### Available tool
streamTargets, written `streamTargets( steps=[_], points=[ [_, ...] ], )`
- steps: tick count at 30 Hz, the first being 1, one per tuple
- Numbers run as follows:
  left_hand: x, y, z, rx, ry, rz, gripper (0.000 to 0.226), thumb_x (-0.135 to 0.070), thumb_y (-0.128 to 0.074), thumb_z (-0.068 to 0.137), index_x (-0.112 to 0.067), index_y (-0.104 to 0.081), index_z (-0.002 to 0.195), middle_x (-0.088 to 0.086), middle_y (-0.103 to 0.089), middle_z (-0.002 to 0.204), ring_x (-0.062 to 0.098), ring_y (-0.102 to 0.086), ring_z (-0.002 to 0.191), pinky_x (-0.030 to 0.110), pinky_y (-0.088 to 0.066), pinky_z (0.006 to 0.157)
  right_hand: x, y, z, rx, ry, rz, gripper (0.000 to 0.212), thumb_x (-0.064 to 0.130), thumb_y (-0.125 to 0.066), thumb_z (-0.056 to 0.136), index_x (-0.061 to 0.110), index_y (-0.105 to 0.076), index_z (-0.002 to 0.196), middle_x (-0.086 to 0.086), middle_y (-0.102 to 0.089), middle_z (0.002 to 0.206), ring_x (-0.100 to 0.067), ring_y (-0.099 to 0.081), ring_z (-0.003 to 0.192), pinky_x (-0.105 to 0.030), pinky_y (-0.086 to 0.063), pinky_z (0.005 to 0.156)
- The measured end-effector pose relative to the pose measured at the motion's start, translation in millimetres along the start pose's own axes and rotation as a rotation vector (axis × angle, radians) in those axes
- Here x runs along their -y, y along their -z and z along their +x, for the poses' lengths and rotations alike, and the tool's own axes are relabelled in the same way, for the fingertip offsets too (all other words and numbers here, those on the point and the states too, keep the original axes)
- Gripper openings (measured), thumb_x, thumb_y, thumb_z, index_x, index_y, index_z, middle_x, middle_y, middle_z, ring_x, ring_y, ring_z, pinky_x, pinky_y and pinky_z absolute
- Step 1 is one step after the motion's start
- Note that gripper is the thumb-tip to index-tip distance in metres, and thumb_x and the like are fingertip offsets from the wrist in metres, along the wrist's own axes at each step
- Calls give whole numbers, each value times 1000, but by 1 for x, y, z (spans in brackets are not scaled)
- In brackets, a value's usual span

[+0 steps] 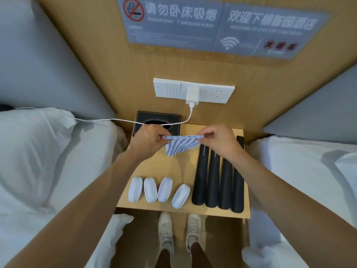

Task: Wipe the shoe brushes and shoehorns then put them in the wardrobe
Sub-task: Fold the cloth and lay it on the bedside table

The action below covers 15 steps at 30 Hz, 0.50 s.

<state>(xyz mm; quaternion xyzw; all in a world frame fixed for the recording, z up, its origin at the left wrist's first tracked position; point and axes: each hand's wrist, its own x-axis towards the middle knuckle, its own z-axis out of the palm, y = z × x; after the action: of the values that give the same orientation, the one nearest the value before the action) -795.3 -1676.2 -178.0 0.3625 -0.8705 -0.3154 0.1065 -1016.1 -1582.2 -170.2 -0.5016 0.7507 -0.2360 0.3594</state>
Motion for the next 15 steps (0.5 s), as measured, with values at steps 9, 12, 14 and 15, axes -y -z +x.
streamTargets(
  steps=[9,12,14,15],
  points=[
    [36,-92,-30,189,157,65,23,-26,-66,91,-17,-74,110,2,-71,102,18,-64,85,34,-54,76,-68,-58,-14,184,-48,-160,22,12,-71,89,15,-76,111,2,-75,108,-7,-67,96,-23,-54,88],
    [49,-120,-36,248,278,79,16,-24,-63,91,-19,-74,101,2,-71,95,22,-63,84,35,-54,75,-88,-78,-2,217,-93,-205,22,10,-71,89,13,-77,110,-2,-74,109,-13,-67,99,-28,-54,92],
    [56,-131,-36,230,331,69,12,-22,-62,90,-17,-72,89,3,-68,81,23,-60,74,34,-52,68,-98,-87,9,211,-109,-230,20,10,-71,89,13,-77,108,-2,-74,107,-15,-67,97,-27,-53,89],
    [60,-135,-34,209,350,60,11,-21,-62,89,-17,-71,85,3,-66,76,24,-58,71,33,-50,65,-102,-91,15,199,-119,-239,19,11,-70,90,14,-77,108,-2,-73,106,-15,-67,96,-27,-53,87]
  ],
)
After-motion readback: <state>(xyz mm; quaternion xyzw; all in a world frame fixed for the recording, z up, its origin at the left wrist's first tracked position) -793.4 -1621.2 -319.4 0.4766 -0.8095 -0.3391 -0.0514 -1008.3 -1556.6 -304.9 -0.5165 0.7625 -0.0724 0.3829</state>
